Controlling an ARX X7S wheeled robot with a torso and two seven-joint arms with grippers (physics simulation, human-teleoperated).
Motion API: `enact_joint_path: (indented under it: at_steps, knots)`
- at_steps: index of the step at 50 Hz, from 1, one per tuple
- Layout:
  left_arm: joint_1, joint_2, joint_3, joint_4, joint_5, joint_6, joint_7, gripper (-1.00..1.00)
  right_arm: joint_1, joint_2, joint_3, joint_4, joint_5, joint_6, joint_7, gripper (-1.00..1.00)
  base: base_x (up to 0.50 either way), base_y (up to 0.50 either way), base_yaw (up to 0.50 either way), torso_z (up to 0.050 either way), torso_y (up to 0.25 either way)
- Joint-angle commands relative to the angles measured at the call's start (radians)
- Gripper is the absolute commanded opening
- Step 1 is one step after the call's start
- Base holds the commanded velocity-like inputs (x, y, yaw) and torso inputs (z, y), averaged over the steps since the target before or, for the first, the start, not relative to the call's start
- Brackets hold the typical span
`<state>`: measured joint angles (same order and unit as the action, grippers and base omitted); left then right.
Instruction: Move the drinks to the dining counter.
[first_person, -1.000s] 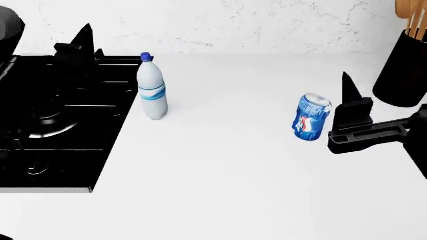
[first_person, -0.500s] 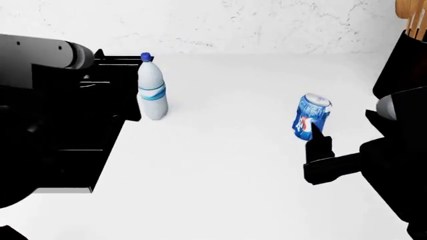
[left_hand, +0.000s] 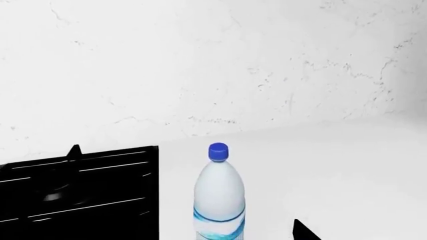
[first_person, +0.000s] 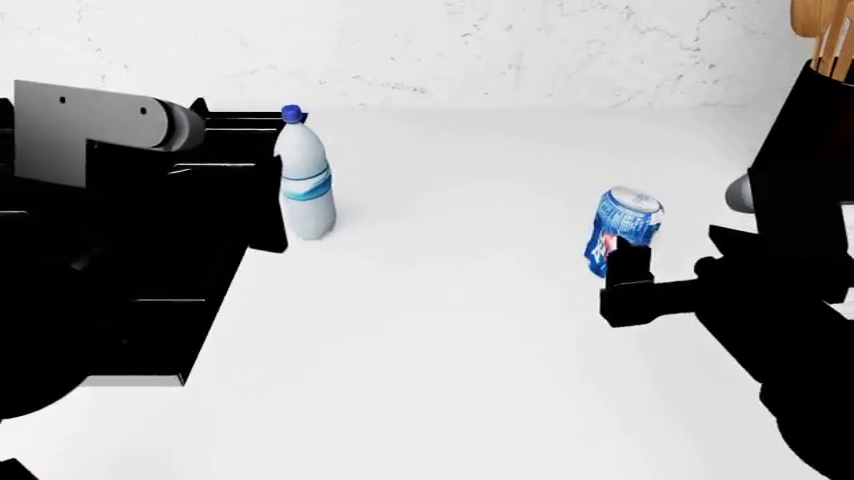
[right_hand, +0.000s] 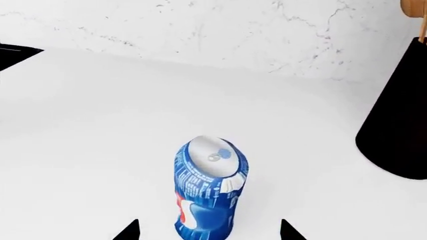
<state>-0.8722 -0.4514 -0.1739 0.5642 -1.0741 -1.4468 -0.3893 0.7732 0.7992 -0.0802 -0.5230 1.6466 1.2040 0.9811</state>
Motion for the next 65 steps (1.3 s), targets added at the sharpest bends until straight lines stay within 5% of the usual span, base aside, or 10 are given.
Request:
enact_joint_path:
  at_steps: [1, 22, 42, 43, 53, 65]
  knots:
    - [0.012, -0.012, 0.021, -0.009, -0.001, 0.029, -0.001, 1.00, 0.034, -0.050, -0.048, 0.131, -0.176, -0.005, -0.145, 1.00, 0.00, 0.00, 0.00, 0.000, 0.000]
    - [0.026, -0.031, 0.015, -0.004, -0.032, 0.048, -0.022, 1.00, 0.142, -0.124, -0.193, 0.351, -0.341, -0.034, -0.387, 1.00, 0.00, 0.00, 0.00, 0.000, 0.000]
    - [0.059, -0.055, -0.016, 0.015, -0.078, 0.056, -0.054, 1.00, 0.165, -0.137, -0.212, 0.420, -0.374, -0.034, -0.348, 1.00, 0.00, 0.00, 0.00, 0.000, 0.000]
    - [0.060, -0.056, -0.016, 0.015, -0.080, 0.057, -0.055, 1.00, 0.164, -0.134, -0.214, 0.414, -0.378, -0.036, -0.349, -1.00, 0.00, 0.00, 0.00, 0.000, 0.000]
    - [0.065, -0.057, 0.010, -0.007, -0.064, 0.085, -0.044, 1.00, 0.172, -0.085, -0.121, 0.207, -0.218, 0.003, -0.213, -1.00, 0.00, 0.00, 0.00, 0.000, 0.000]
    - [-0.014, 0.005, 0.189, -0.152, 0.061, 0.183, 0.048, 1.00, 0.222, -0.028, -0.062, 0.014, 0.085, 0.027, 0.024, -1.00, 0.00, 0.00, 0.00, 0.000, 0.000]
